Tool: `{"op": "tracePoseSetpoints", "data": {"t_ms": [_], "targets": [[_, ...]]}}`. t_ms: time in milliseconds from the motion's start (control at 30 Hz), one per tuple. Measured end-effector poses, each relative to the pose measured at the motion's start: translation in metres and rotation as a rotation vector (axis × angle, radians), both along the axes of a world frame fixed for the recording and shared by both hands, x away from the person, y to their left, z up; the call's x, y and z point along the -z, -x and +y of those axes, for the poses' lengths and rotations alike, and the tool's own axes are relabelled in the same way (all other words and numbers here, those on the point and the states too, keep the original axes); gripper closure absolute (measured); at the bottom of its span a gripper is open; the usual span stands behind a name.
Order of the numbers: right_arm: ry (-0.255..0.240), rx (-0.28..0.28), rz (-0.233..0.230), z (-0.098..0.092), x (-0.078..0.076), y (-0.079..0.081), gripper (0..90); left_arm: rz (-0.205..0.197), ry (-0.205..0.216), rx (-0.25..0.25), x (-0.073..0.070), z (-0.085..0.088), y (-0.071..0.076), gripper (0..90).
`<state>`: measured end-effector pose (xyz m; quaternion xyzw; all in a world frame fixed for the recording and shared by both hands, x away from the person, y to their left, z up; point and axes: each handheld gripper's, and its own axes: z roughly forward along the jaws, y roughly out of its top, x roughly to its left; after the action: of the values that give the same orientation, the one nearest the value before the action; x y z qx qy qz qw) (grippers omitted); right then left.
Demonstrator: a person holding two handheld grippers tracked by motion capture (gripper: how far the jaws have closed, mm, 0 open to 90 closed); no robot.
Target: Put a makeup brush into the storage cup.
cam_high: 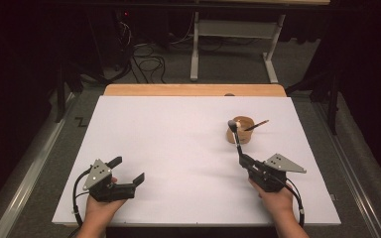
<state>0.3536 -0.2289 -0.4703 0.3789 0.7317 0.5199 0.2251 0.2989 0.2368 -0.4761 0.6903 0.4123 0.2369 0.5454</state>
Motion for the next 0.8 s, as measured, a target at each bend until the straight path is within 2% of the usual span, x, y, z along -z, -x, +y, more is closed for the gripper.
{"op": "tracePoseSetpoints", "data": {"t_ms": [67, 233, 533, 800], "targets": [[-0.008, -0.006, -0.044, -0.0002, 0.0009, 0.0023, 80.8, -0.001, -0.001, 0.001, -0.0001, -0.0002, 0.0003, 2.4], [-0.021, 0.001, -0.1, -0.0007, -0.0005, 0.0057, 80.8, -0.005, 0.003, 0.003, -0.0006, -0.0001, 0.001, 2.4], [-0.024, -0.002, -0.104, -0.0009, 0.0002, 0.0072, 80.8, -0.019, 0.0, 0.003, -0.0015, -0.0014, 0.002, 2.3], [-0.032, -0.038, -0.122, 0.0043, -0.0027, 0.0105, 80.7, -0.02, 0.014, 0.004, -0.0039, -0.0086, 0.0027, 2.3]]}}
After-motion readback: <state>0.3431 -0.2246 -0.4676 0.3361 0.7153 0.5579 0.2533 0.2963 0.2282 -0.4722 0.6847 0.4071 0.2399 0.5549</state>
